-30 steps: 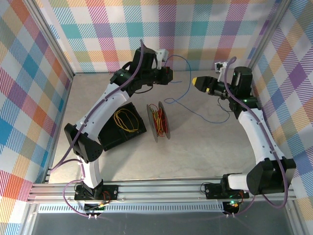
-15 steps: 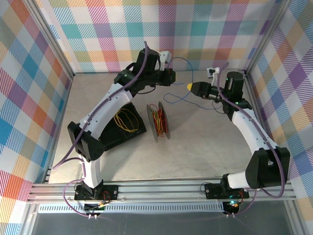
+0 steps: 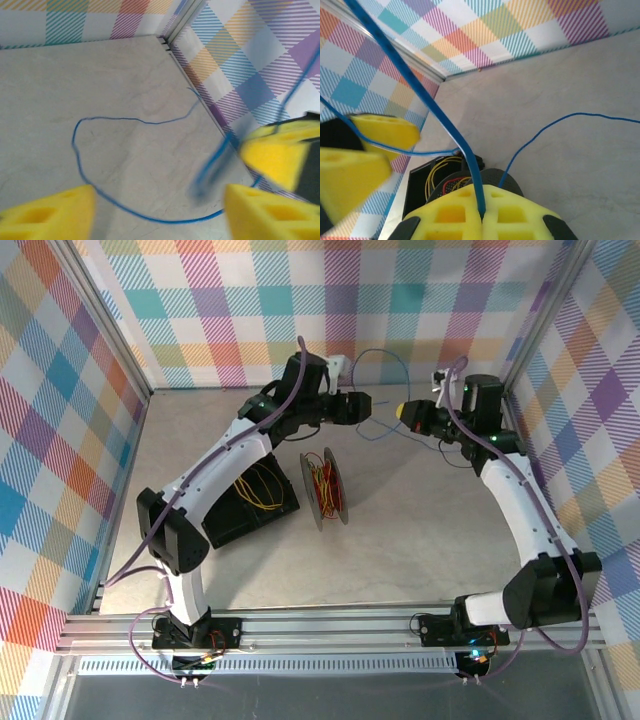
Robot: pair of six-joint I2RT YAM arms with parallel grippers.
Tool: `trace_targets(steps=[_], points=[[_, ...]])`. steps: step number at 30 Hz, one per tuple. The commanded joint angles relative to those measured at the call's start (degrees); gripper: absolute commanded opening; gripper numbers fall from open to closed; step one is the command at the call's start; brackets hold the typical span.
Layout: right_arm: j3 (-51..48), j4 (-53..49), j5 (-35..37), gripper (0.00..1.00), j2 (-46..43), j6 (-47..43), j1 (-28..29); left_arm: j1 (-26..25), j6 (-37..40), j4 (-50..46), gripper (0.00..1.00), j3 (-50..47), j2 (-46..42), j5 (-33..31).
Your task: Wrap the cables
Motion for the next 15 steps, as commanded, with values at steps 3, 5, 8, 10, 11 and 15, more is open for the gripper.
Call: trace_targets(steps=[3,5,8,10,11,15], points=[[4.2,-7.7,5.0,0.00,-3.3,0.0,-0.1,-0.5,-13.9,28.2,1.00,-17.3,-10.0,-0.5],[4.1,-8.1,5.1,0.00,-3.9,1.0,0.0,-1.0,-20.1,39.2,1.00,-24.8,-12.4,-2.4],[3.8,-8.1,4.2,0.00,-4.3,2.0,0.0,-2.0,-25.0,52.2,1.00,-31.5,-13.4,-4.4],[3.7,-8.1,3.5,0.00,-4.4,2.5,0.0,-2.8,-25.7,57.1,1.00,-32.8,-12.9,-5.6],[3.7,-8.3,3.3,0.00,-4.5,2.7,0.0,-3.0,-25.9,59.3,1.00,-33.0,-12.4,-5.7],[3.5,-8.3,2.2,0.00,-4.6,3.4,0.0,-3.4,-28.2,63.3,1.00,-30.4,-8.2,-5.4]])
